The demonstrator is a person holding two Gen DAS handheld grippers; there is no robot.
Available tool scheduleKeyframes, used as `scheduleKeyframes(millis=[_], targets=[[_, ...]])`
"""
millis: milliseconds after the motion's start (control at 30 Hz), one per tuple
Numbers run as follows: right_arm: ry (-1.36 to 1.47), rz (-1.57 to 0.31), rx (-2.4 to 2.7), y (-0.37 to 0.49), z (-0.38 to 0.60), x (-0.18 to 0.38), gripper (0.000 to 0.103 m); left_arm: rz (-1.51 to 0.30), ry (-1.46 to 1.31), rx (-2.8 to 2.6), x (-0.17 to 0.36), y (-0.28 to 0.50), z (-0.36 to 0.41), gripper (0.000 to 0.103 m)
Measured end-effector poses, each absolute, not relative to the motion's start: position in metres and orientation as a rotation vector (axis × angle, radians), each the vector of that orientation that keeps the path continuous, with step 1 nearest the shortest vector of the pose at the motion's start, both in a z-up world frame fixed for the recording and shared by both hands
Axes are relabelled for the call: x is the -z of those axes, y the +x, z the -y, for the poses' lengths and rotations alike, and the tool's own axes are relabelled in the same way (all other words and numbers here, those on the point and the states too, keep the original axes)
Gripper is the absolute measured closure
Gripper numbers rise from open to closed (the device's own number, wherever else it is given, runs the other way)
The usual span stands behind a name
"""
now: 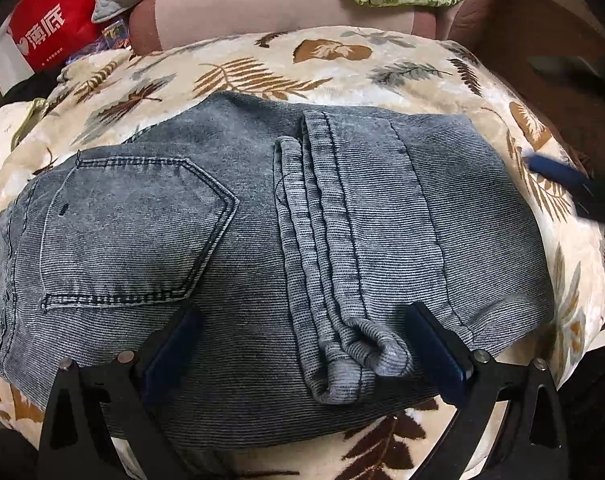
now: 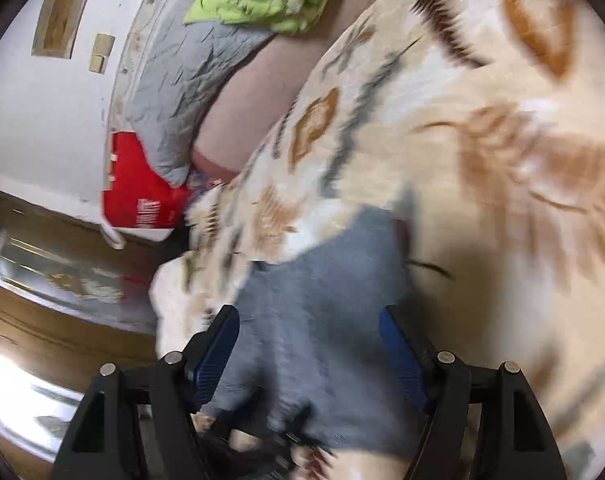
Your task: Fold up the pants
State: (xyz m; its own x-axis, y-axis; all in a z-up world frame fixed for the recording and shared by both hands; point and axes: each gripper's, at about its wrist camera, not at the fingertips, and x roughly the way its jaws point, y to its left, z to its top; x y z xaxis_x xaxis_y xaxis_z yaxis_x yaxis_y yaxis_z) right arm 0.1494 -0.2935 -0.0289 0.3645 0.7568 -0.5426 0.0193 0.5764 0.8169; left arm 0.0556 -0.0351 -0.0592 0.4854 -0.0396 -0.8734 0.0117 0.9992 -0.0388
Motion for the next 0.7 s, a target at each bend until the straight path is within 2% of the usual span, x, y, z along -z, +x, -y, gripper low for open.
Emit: scheduleKeyframes(millis=[167,200,400,500,600,700], targets=[[0.823,-1.277,-0.513,0.209,0.267,0.089,0.028,-1.04,-0.028,0.043,0.06,0.051,0.035,0.002],[0.862,-1.262,-0.507,0.209,0.268,0.09,0.028,-1.038,-0.042,0.057,0.058,0.051,0.034,0.002],[0.726,-1.193,-0.617,0.153,0.262,0.032,0.028,-0.931,-0.222,0.052,0.023,0.032,-0.016,0.002],[0.681,-1.204,-0.636,0.115,0.257,0.031,0.028,-0.873,-0.269,-0.004,0.008,0.021,-0.053,0.002],[0.503,-1.192,-0.602,0.087,0.24,0.028,0.028,-0.837,-0.316,-0.076,0.003,0.017,-0.088,0.002],[0.29,-1.13,-0.65,0.064,0.202,0.01,0.036,-0.818,-0.377,-0.125,0.007,0.014,-0.119,0.002]])
